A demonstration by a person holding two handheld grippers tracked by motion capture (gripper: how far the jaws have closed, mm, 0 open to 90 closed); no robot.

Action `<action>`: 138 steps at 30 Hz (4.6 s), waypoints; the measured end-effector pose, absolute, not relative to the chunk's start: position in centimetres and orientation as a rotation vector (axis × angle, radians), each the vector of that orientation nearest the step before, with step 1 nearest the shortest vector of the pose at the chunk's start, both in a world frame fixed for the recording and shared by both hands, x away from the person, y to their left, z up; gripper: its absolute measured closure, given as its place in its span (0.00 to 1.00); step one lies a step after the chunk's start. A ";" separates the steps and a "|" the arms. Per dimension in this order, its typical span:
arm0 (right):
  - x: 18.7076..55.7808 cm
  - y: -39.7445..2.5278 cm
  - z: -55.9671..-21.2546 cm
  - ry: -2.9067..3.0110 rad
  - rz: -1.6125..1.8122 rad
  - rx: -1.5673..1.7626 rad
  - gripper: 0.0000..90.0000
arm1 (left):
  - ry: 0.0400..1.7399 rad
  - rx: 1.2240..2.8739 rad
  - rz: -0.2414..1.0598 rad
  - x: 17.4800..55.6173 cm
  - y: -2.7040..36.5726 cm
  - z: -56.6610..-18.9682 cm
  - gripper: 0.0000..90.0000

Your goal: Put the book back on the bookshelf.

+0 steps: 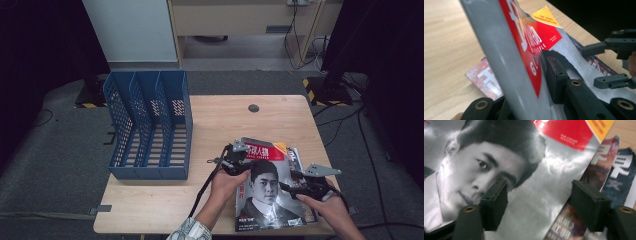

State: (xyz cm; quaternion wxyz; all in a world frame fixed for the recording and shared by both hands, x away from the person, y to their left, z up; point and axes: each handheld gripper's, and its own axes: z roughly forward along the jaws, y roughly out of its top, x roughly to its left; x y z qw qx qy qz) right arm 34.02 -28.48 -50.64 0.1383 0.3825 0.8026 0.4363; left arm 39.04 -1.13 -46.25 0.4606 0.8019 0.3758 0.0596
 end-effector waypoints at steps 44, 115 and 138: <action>39.0 -27.9 -51.1 2.447 1.452 1.143 0.17 | 0.701 1.895 0.230 37.5 -1.2 -42.6 0.93; 38.0 -28.1 -36.1 2.321 1.239 0.734 0.97 | 0.572 1.655 0.357 38.4 3.8 -38.9 0.91; 37.9 -28.7 -36.6 2.314 1.271 0.762 0.95 | 0.543 1.556 0.315 38.3 3.6 -41.0 0.88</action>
